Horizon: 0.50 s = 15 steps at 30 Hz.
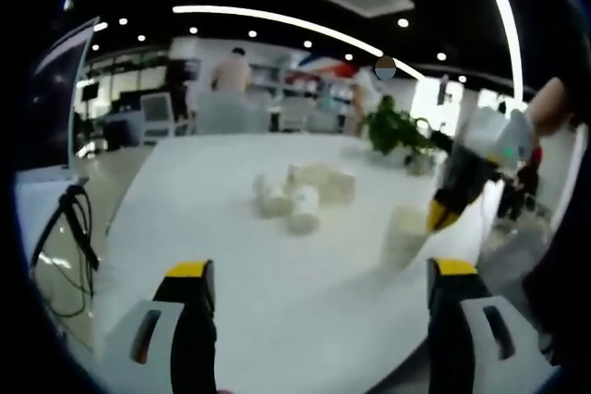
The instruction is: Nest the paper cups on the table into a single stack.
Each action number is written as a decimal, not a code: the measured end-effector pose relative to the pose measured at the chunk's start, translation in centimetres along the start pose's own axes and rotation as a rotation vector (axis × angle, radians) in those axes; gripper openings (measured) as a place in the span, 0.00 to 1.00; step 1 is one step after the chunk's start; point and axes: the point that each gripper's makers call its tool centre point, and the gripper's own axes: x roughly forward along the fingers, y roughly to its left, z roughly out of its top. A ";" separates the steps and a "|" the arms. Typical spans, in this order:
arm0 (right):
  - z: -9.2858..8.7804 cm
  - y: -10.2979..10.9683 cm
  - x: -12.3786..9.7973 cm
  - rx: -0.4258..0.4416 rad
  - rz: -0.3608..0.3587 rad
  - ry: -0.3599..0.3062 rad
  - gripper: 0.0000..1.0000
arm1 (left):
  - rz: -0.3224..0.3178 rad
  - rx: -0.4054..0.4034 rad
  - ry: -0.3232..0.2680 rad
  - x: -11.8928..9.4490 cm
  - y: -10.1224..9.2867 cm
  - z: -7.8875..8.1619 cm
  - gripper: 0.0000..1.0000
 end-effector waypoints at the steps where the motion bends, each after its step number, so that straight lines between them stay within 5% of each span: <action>1: 0.0 0.1 0.2 -0.002 -0.006 -0.002 0.00 | -0.002 0.002 0.004 0.0 -0.1 -0.2 0.94; 15: 0.6 0.9 1.8 -0.004 -0.016 -0.032 0.00 | 0.007 -0.005 0.011 -0.4 0.4 -0.5 0.94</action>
